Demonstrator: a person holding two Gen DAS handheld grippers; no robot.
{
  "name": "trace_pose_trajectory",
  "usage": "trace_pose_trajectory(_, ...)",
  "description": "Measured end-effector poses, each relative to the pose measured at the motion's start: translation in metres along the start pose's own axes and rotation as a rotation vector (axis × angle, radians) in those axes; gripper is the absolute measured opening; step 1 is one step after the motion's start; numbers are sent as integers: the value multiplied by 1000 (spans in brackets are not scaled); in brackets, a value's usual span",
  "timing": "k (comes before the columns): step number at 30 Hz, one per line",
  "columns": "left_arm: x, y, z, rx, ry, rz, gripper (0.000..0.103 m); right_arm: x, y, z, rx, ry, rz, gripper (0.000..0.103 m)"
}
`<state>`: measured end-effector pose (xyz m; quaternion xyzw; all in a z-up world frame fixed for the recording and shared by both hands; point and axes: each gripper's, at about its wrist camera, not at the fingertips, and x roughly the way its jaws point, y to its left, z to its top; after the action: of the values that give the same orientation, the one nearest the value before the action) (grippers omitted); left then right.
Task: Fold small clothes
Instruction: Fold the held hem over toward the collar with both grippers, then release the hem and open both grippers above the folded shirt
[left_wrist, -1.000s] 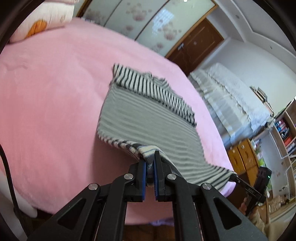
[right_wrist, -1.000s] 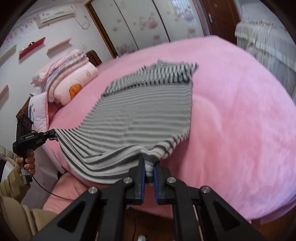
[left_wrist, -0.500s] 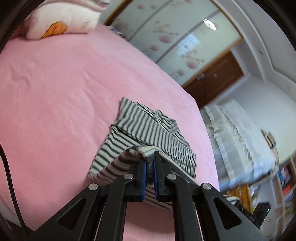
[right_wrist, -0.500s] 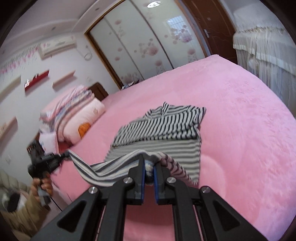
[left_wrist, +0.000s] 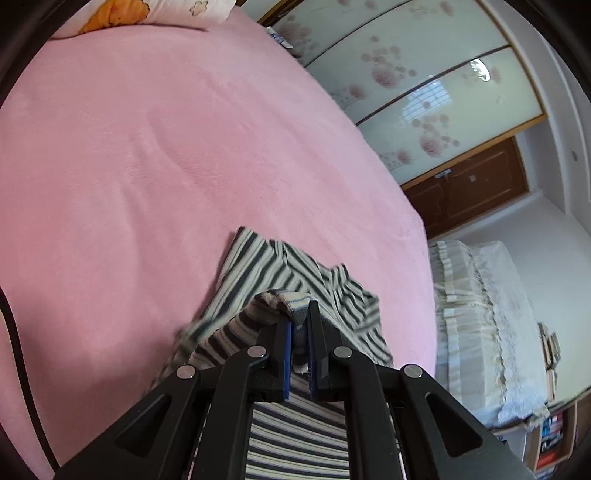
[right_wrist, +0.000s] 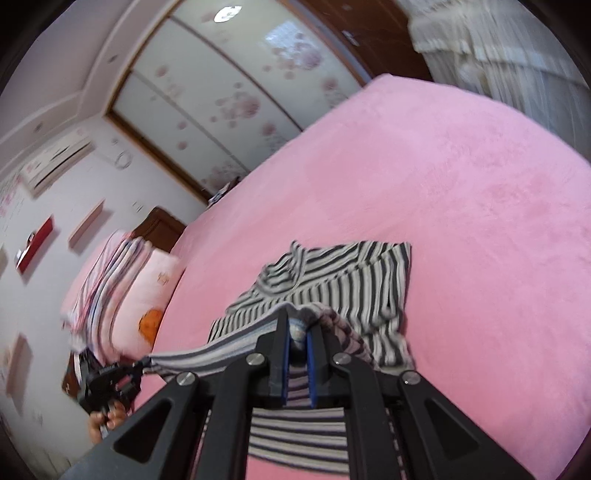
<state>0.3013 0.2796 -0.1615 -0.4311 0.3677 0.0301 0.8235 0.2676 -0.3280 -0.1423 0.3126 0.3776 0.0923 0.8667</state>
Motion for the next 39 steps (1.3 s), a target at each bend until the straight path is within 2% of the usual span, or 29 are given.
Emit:
trace_pose_trajectory(6,69,-9,28,8,27,65,5,68,-21,25,42,25,-78,7)
trace_pose_trajectory(12,108,-8,45,-15,33,81,5,103,-37,43,92,12,-93,7)
trace_pose_trajectory(24,166,-8,59,-51,38,117,5,152,-47,66,106,13,-156,7)
trace_pose_trajectory(31,186,-4,60,-62,47,138,5,174,-64,67,146,22,-203,7)
trace_pose_trajectory(39,193,-1,58,-64,44,133,5,189,-67,75,165,17,-201,7)
